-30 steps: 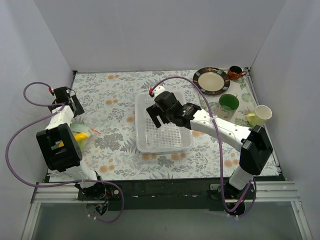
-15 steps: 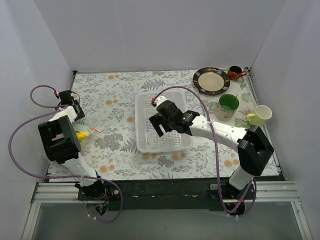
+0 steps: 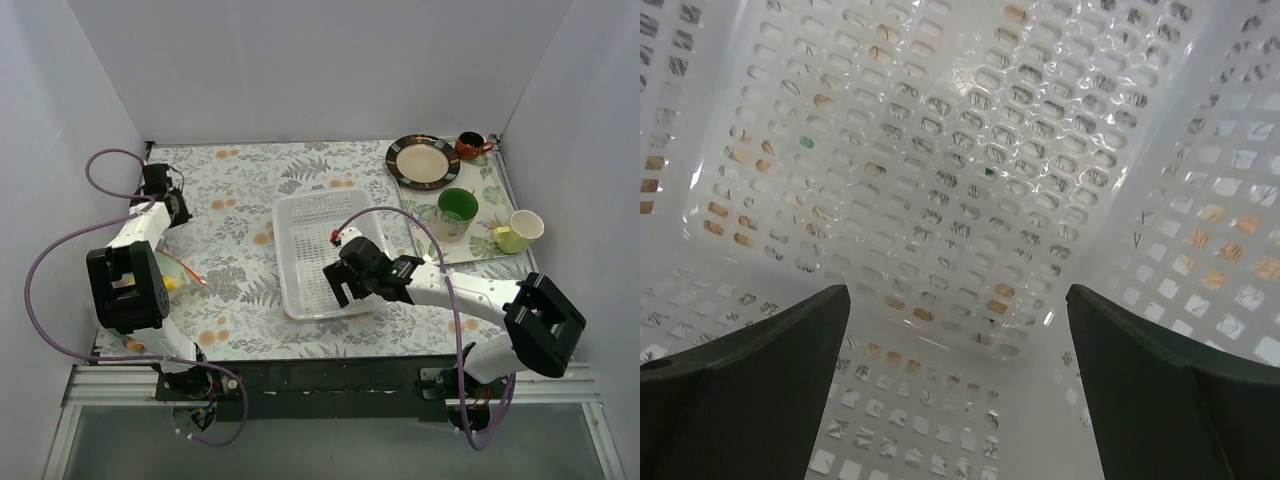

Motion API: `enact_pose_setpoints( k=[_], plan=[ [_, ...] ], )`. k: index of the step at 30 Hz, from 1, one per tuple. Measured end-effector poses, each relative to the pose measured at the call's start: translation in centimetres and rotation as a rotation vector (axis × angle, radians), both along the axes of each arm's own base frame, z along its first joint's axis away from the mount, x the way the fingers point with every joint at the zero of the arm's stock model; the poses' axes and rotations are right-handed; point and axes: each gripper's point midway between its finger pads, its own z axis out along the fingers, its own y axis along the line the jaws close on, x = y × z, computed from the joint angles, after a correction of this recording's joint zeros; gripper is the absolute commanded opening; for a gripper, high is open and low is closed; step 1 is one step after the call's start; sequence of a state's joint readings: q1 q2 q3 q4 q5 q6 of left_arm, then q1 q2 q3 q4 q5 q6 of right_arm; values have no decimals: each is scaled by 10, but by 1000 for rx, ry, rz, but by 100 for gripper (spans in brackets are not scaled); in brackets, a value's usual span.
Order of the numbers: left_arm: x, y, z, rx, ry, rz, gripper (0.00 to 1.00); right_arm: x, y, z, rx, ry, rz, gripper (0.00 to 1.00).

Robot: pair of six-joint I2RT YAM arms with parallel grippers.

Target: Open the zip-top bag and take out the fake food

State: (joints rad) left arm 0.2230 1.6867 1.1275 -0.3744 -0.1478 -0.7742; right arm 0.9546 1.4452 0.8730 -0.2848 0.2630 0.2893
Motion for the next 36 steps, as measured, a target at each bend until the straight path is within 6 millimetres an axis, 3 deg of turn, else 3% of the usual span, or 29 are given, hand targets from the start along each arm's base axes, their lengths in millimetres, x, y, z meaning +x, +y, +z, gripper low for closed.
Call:
enact_pose_setpoints(
  k=[5, 8, 9, 10, 11, 12, 14, 18, 20, 22, 24, 27, 30, 36],
  plan=[
    [37, -74, 50, -83, -94, -158, 0, -31, -14, -16, 4, 51, -11, 98],
    [47, -116, 77, -133, -128, -251, 1, -50, -16, -19, 19, 67, -2, 98],
    [48, -126, 84, -147, -133, -277, 14, -55, -17, -18, 27, 71, -1, 98],
    [49, -134, 92, -155, -137, -297, 42, -59, -17, -17, 35, 72, 0, 98],
    [49, -138, 97, -154, -138, -317, 56, -63, -18, -15, 43, 71, 1, 98],
    [49, -139, 103, -146, -137, -335, 62, -64, -18, -13, 43, 66, 0, 98],
    [46, -134, 108, -121, -120, -357, 75, -61, -20, -6, 43, 40, -9, 98],
    [29, -99, 102, -20, -36, -371, 77, -41, -12, 26, 29, -42, -22, 98],
    [7, -79, 90, 57, 18, -378, 76, -25, 5, 58, 71, -108, -18, 98],
    [-30, -63, 77, 132, 93, -393, 77, -11, 23, 89, 127, -172, -11, 98],
    [-64, -55, 70, 190, 146, -414, 80, -4, 34, 103, 163, -207, -4, 98],
    [-92, -47, 71, 243, 174, -421, 82, -2, 38, 99, 153, -213, 12, 98],
    [-101, -37, 69, 270, 184, -391, 83, -3, 39, 89, 127, -202, 31, 98],
    [-120, -24, 27, 304, 273, -359, 83, -6, 37, 79, 122, -194, 54, 98]
  ],
)
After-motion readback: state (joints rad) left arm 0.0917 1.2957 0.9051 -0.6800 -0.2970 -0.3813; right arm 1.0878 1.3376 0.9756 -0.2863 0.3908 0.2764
